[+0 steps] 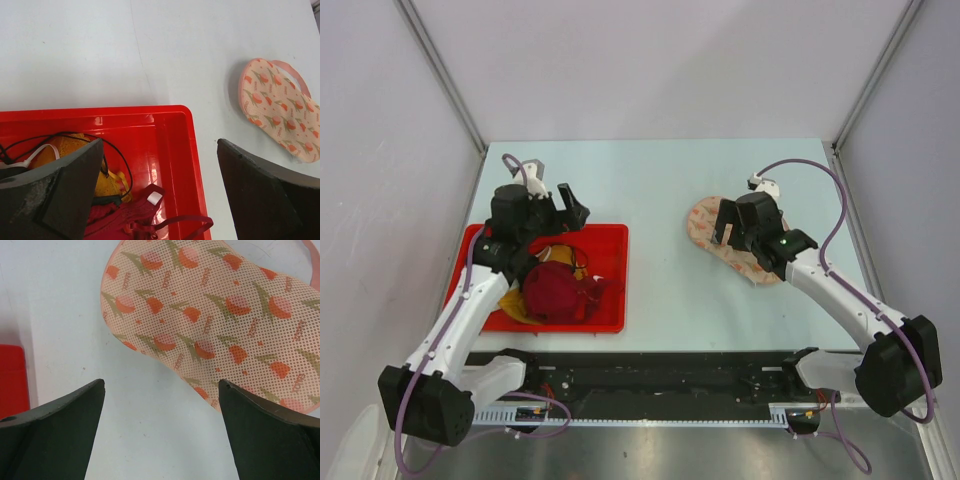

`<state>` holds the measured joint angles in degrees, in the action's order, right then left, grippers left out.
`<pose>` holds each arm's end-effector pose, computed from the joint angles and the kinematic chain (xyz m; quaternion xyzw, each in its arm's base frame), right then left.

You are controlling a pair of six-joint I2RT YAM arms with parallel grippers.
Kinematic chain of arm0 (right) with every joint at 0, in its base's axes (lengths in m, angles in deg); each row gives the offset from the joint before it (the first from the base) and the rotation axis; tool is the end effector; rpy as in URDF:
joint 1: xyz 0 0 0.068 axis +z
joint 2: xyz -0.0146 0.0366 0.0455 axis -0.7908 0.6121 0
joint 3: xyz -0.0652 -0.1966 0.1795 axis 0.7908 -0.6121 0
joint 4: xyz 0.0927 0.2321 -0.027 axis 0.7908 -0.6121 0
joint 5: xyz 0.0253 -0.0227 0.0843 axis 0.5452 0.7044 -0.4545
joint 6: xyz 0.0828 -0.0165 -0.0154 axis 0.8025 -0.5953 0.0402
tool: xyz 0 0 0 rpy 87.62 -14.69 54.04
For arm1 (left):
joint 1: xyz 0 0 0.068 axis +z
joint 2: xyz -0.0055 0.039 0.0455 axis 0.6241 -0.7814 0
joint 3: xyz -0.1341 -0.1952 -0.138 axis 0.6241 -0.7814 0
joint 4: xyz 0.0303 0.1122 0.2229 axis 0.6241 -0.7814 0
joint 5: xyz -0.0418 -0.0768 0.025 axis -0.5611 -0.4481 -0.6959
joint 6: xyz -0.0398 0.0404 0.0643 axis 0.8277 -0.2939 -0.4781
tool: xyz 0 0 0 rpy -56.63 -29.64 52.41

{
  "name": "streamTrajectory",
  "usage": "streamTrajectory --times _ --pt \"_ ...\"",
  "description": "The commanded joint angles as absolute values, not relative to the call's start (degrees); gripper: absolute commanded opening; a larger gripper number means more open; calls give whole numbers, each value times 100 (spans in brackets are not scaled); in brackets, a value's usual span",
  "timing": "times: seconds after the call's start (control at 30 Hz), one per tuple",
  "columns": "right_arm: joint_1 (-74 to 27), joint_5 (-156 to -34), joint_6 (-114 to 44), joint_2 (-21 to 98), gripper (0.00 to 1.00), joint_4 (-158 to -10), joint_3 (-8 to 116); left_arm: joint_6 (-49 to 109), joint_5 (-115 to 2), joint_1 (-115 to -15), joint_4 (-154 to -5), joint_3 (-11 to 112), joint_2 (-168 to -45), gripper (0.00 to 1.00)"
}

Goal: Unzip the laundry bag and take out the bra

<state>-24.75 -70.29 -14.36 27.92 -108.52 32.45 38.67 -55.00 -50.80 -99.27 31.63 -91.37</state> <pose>0.2617 0.1112 0.2596 0.0609 0.9000 0.0687 0.4262 0.2546 -0.0641 0.3119 -0.0297 0.8416 -0.1988 0.5014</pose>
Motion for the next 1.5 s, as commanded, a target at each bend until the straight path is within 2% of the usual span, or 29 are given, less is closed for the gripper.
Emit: streamTrajectory --times 0.0,0.33,0.5,0.7,0.77,1.07,1.1,1.13,1.2,1.23,1.3,1.33,1.47 --pt "-2440 -6852 -1433 2617 100 -10835 3438 3914 -5512 -5057 -10025 3361 -9259 100" --pt "-2773 -6492 -1512 2372 100 -11055 3350 4116 -5231 -5057 -10209 3387 -9593 100" --pt "-3579 -6675 -1557 2213 100 -11064 3114 4203 -5056 -5057 -10368 3405 -9629 100" --pt "-5599 -8361 -1056 2344 100 -10652 2657 4669 -5133 -5057 -10000 3107 -9463 100" --pt "-5892 -8837 -898 2423 100 -10450 2445 4731 -5195 -5065 -9815 3027 -9392 100" --pt "-6728 -9593 -432 2959 98 -9746 1489 4160 -5907 -5065 -10325 3458 -9400 100" --pt "-6737 -9707 -423 3073 95 -9676 1426 4151 -5916 -5065 -10298 3432 -9365 100" --pt "-6720 -9778 -405 3100 84 -9527 1382 4160 -5907 -5065 -10263 3405 -9322 100" --pt "-6659 -9884 -353 3092 69 -9421 1232 4178 -5916 -5065 -10236 3422 -9312 100" --pt "-6589 -9858 -309 2996 52 -9438 1214 4186 -5916 -5065 -10236 3431 -9338 100" --pt "-6378 -9648 -265 2811 30 -9508 1171 4186 -5968 -5065 -10236 3458 -9365 100" --pt "-6308 -9586 -151 2593 0 -9604 1162 4186 -5969 -5065 -10236 3458 -9382 100" --pt "-6000 -9506 278 1950 0 -9754 978 4221 -6109 -5083 -10219 3493 -9461 100"
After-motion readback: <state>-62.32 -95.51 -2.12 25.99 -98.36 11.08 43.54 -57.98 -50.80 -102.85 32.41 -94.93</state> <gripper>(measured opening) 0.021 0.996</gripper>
